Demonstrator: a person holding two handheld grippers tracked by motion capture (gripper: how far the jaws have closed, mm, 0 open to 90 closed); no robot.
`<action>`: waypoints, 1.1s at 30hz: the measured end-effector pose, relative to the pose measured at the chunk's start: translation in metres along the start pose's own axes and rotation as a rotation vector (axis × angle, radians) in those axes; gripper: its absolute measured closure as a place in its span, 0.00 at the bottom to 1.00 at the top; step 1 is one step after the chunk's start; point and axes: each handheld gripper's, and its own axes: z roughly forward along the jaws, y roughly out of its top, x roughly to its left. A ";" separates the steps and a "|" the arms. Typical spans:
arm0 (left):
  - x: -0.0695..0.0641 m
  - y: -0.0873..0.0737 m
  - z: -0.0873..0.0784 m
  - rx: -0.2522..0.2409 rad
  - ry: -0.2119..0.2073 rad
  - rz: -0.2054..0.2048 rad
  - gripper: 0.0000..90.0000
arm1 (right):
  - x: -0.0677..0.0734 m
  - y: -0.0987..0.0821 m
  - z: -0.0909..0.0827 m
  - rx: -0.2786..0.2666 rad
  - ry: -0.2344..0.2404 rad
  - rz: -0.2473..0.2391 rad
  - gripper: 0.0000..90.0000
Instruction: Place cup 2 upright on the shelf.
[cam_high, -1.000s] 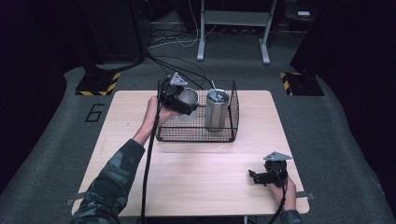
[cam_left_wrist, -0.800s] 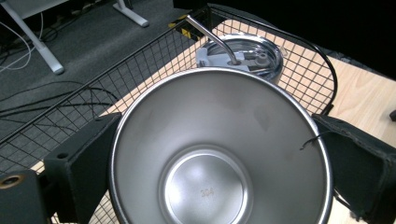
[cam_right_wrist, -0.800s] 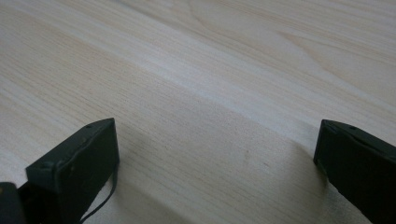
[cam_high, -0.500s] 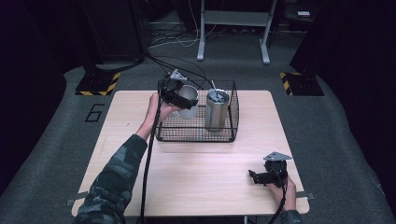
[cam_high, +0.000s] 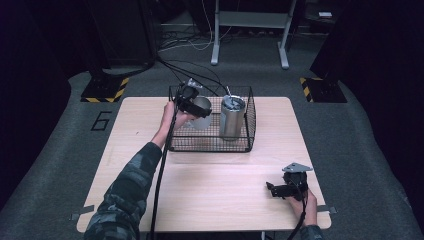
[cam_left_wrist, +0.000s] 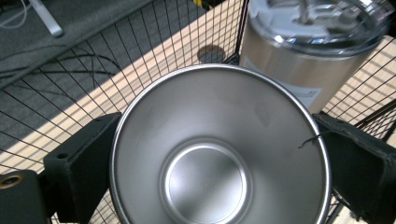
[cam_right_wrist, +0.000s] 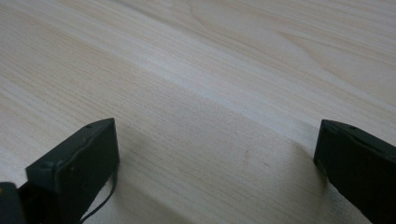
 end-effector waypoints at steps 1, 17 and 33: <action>0.001 -0.001 0.002 0.006 -0.001 -0.003 0.07 | 0.000 0.000 0.000 0.000 0.000 0.000 0.00; 0.004 -0.010 0.036 0.091 0.000 -0.034 0.07 | 0.000 0.000 0.000 -0.004 0.000 0.001 0.00; 0.006 -0.020 0.057 0.166 -0.009 -0.063 0.06 | 0.001 0.000 0.000 -0.005 -0.002 0.009 0.00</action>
